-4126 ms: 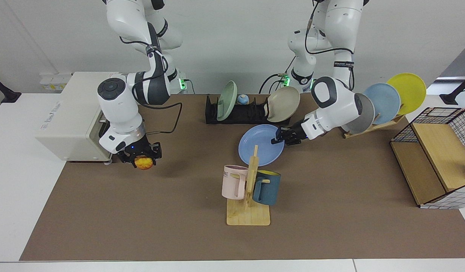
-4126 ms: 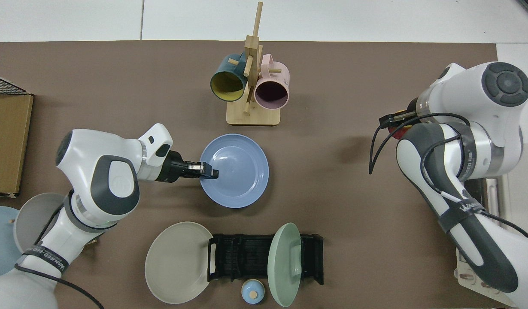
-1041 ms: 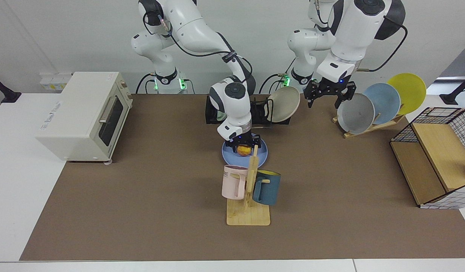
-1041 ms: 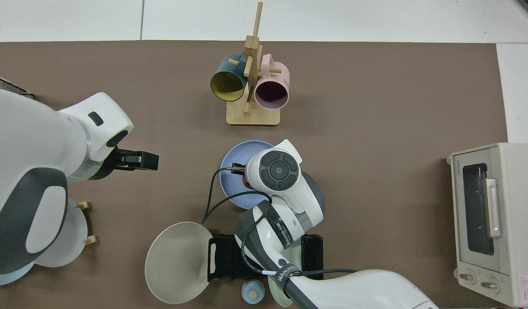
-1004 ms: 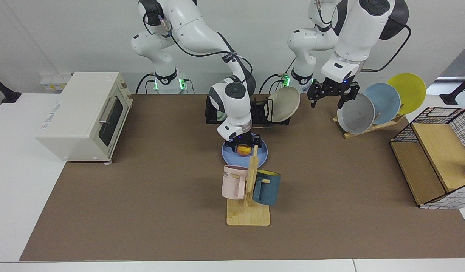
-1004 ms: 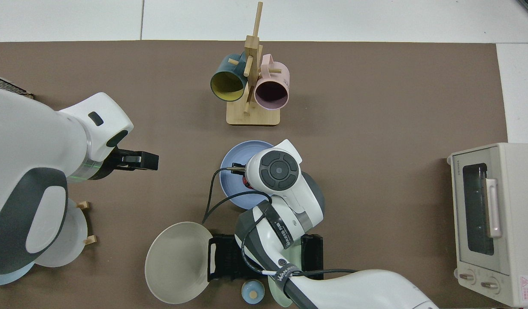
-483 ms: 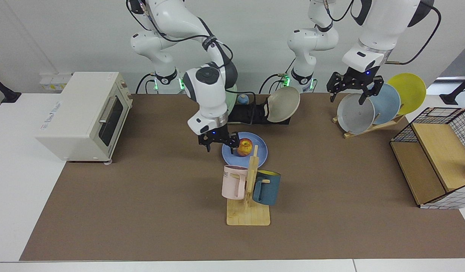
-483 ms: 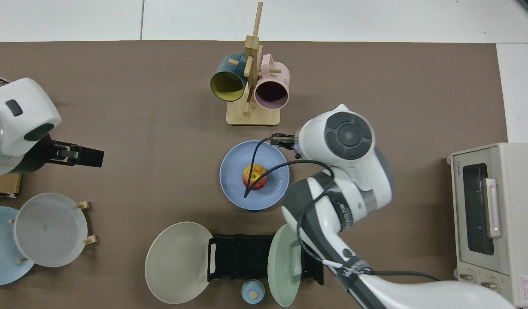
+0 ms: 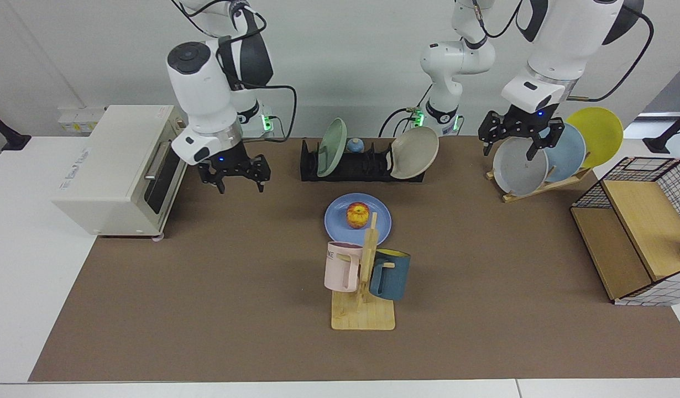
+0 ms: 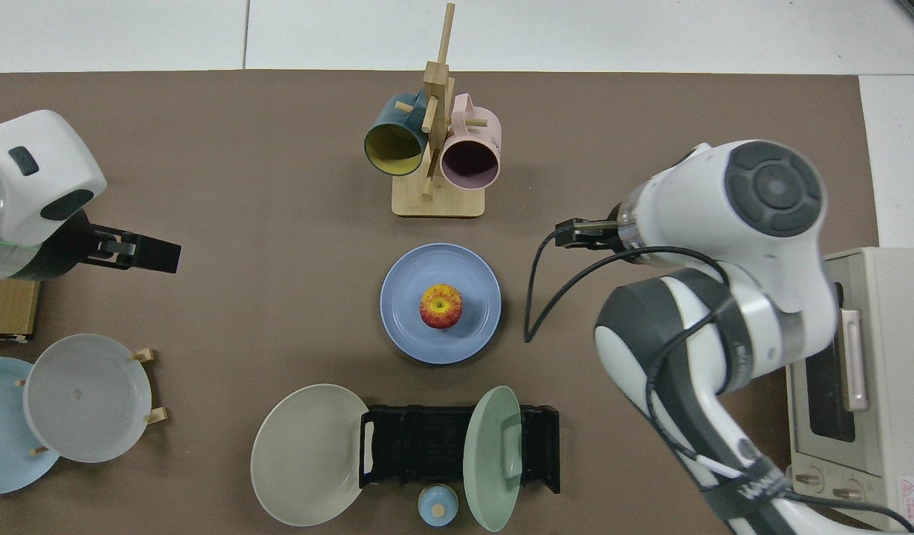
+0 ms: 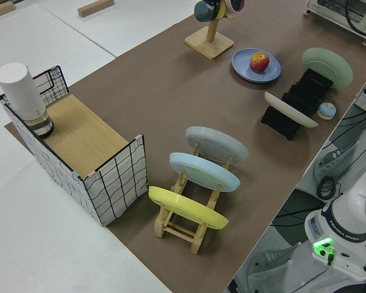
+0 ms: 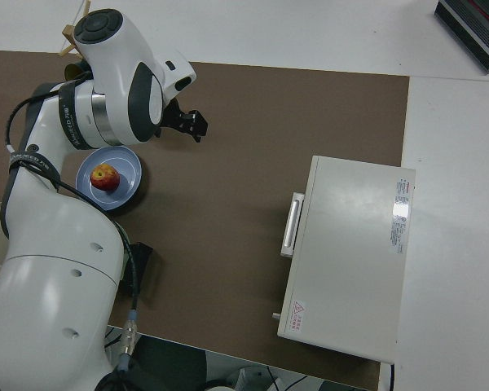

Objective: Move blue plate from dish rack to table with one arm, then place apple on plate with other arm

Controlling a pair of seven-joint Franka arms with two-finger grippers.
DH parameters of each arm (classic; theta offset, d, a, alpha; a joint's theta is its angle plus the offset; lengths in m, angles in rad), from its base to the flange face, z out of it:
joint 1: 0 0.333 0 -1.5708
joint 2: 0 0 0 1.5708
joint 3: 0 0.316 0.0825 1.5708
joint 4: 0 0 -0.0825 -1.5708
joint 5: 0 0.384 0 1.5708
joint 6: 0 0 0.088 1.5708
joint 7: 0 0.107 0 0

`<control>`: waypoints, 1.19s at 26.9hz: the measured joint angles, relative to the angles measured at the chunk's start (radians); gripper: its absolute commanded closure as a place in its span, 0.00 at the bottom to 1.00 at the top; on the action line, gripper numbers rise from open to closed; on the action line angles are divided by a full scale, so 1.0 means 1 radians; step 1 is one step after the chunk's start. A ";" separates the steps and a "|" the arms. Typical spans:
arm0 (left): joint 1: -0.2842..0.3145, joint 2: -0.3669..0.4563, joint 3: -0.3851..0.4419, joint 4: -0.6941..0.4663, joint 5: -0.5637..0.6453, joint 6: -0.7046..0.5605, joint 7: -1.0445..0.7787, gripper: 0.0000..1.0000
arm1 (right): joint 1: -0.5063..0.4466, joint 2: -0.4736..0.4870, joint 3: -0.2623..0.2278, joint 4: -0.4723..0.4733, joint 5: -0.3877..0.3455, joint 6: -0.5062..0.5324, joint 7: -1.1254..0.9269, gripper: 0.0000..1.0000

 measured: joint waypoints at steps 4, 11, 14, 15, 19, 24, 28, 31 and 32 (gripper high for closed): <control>-0.002 -0.002 -0.007 0.009 0.000 0.000 0.001 0.00 | -0.074 -0.041 0.000 0.000 0.000 -0.054 -0.111 0.00; 0.000 -0.020 -0.022 0.017 0.000 -0.012 0.000 0.00 | -0.163 -0.083 -0.001 0.050 0.000 -0.158 -0.203 0.00; 0.001 -0.026 -0.019 0.017 0.000 -0.036 0.000 0.00 | -0.164 -0.085 0.001 0.080 -0.005 -0.180 -0.204 0.00; 0.001 -0.028 -0.018 0.017 0.000 -0.047 0.000 0.00 | -0.163 -0.085 0.003 0.085 -0.013 -0.182 -0.204 0.00; 0.001 -0.033 -0.015 0.018 0.000 -0.086 -0.001 0.00 | -0.163 -0.082 0.012 0.092 -0.026 -0.180 -0.204 0.00; 0.003 -0.038 -0.009 0.018 0.000 -0.148 -0.002 0.00 | -0.163 -0.080 0.012 0.093 -0.027 -0.163 -0.204 0.00; 0.010 -0.045 -0.002 0.018 0.000 -0.195 -0.032 0.00 | -0.163 -0.080 0.010 0.097 -0.029 -0.181 -0.204 0.00; 0.015 -0.048 -0.001 0.018 0.000 -0.201 -0.045 0.00 | -0.163 -0.081 0.008 0.103 -0.030 -0.198 -0.204 0.00; 0.015 -0.049 -0.001 0.018 0.000 -0.201 -0.047 0.00 | -0.163 -0.082 0.008 0.106 -0.030 -0.198 -0.204 0.00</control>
